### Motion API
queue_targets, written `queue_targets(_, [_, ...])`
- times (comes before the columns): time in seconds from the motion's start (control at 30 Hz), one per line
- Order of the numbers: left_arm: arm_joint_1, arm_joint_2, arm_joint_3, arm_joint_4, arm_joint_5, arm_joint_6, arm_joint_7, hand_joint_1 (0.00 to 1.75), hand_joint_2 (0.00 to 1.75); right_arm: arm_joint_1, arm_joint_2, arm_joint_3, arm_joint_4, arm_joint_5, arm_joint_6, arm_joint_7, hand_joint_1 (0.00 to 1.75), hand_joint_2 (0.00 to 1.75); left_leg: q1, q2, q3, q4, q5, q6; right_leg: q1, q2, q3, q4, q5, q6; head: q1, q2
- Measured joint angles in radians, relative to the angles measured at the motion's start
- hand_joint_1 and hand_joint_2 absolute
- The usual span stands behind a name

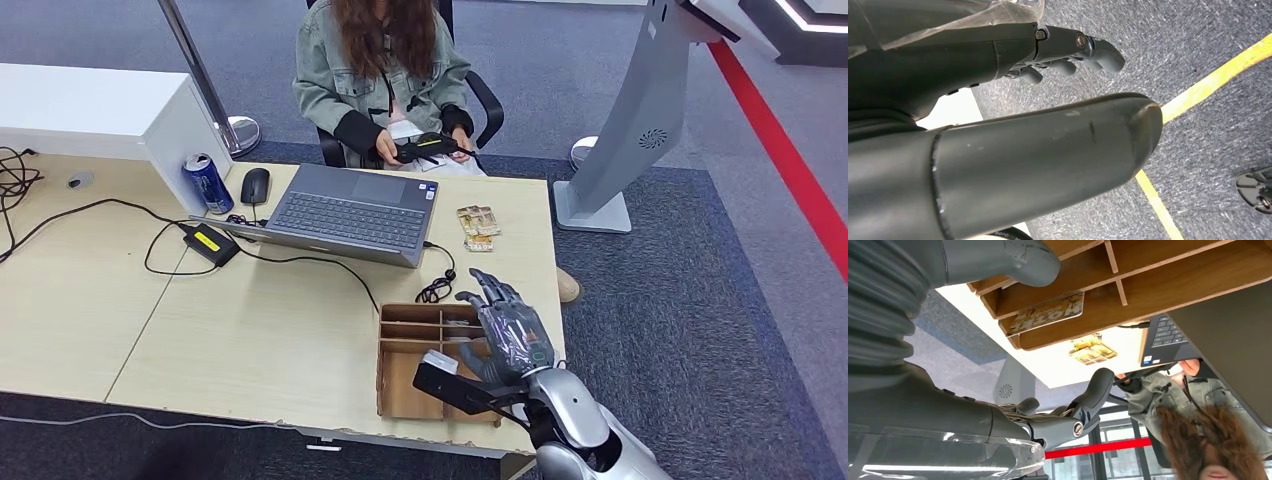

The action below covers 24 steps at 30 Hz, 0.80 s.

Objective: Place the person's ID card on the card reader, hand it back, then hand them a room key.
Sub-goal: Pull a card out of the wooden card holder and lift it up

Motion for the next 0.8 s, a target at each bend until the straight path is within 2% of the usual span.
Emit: queue_targets(0.8, [0.0, 0.0, 0.003, 0.0, 0.016, 0.005, 0.002, 0.0, 0.0, -0.003, 0.0, 0.006, -0.078, -0.006, 0.052, 0.038, 0.58, 1.75, 0.0, 0.0, 0.0, 0.0, 0.0, 0.0, 0.0, 0.0, 0.0, 0.0, 0.0, 0.0, 0.0, 0.0])
